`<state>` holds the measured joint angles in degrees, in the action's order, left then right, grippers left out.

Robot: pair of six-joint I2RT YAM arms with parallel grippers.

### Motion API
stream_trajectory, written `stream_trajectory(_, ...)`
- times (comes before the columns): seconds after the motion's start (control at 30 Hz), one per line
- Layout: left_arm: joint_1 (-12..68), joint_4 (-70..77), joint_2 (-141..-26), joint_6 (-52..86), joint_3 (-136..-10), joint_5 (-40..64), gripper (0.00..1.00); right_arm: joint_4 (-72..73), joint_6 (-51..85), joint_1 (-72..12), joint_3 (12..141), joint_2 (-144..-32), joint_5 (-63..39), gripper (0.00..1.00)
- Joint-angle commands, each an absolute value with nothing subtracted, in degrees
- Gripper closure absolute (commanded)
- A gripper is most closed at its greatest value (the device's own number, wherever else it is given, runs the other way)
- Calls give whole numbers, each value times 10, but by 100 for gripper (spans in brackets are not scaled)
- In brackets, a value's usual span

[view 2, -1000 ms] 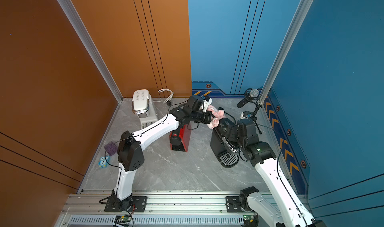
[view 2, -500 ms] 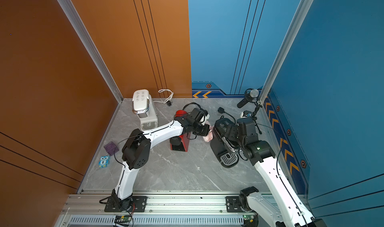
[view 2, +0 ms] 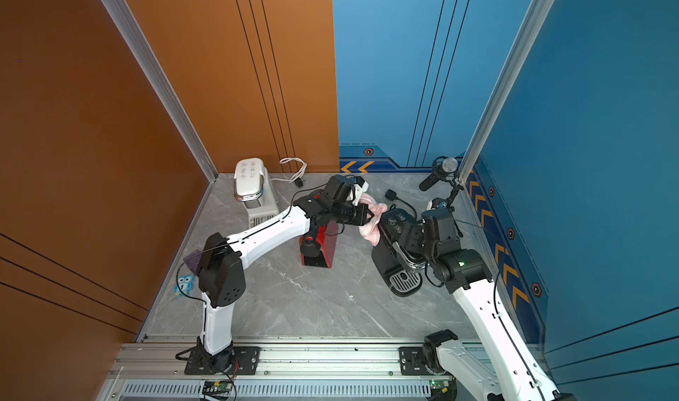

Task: Wipe the surface of a coffee machine
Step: Wipe the dirt from the surface of the coffee machine.

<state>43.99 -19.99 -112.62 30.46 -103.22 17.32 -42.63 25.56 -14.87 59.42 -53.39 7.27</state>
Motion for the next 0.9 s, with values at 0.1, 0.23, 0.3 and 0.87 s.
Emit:
stream_trajectory(0.1, 460, -188, -1013, 270, -979, 137, 100, -473, 265, -114, 604, -529, 36, 8)
stream_trajectory(0.23, 507, -187, -943, 279, -889, 80, 100, -464, 271, -104, 602, -534, 31, 8)
stream_trajectory(0.3, 545, -172, -919, 285, -858, 49, 100, -456, 275, -99, 593, -538, 32, 8)
stream_trajectory(0.87, 574, 101, -996, 375, -739, -72, 100, -399, 309, -86, 504, -509, 11, 10)
